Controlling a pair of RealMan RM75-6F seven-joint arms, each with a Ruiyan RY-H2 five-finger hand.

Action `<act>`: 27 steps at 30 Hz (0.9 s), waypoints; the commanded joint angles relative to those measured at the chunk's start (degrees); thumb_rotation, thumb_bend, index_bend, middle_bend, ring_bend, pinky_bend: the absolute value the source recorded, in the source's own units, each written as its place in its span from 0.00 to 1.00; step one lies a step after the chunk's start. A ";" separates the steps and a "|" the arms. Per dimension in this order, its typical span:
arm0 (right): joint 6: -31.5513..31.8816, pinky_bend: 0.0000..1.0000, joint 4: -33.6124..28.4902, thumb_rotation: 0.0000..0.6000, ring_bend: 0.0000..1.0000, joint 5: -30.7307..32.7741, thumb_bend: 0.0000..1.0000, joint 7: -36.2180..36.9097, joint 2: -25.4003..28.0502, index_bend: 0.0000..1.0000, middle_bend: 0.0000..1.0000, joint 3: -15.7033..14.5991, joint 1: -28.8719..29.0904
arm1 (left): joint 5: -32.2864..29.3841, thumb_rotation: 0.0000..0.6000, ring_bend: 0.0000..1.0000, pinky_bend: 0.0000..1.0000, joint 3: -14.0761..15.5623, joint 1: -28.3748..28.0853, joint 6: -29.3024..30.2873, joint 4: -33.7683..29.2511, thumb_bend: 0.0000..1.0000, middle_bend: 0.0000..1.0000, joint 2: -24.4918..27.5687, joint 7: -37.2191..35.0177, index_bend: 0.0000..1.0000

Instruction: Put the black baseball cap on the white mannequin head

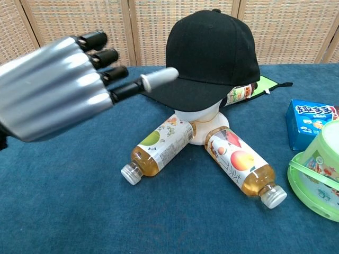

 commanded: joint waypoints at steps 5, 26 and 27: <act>-0.25 0.00 -0.09 1.00 0.00 -0.39 0.05 -1.24 -0.38 0.00 0.00 -0.25 0.16 | -4.79 1.00 0.38 0.33 0.58 10.77 13.24 2.66 0.00 0.49 -2.53 -8.23 0.00; -1.83 0.00 0.26 1.00 0.00 -2.01 0.05 -7.93 -2.55 0.00 0.00 -1.39 1.11 | -20.09 1.00 0.00 0.00 4.42 27.34 21.81 5.67 0.00 0.00 -4.86 -50.04 0.00; -1.94 0.00 0.30 1.00 0.00 -2.01 0.05 -8.12 -2.62 0.00 0.00 -1.42 1.15 | -20.58 1.00 0.00 0.00 4.31 27.59 21.63 5.81 0.00 0.00 -4.98 -51.37 0.00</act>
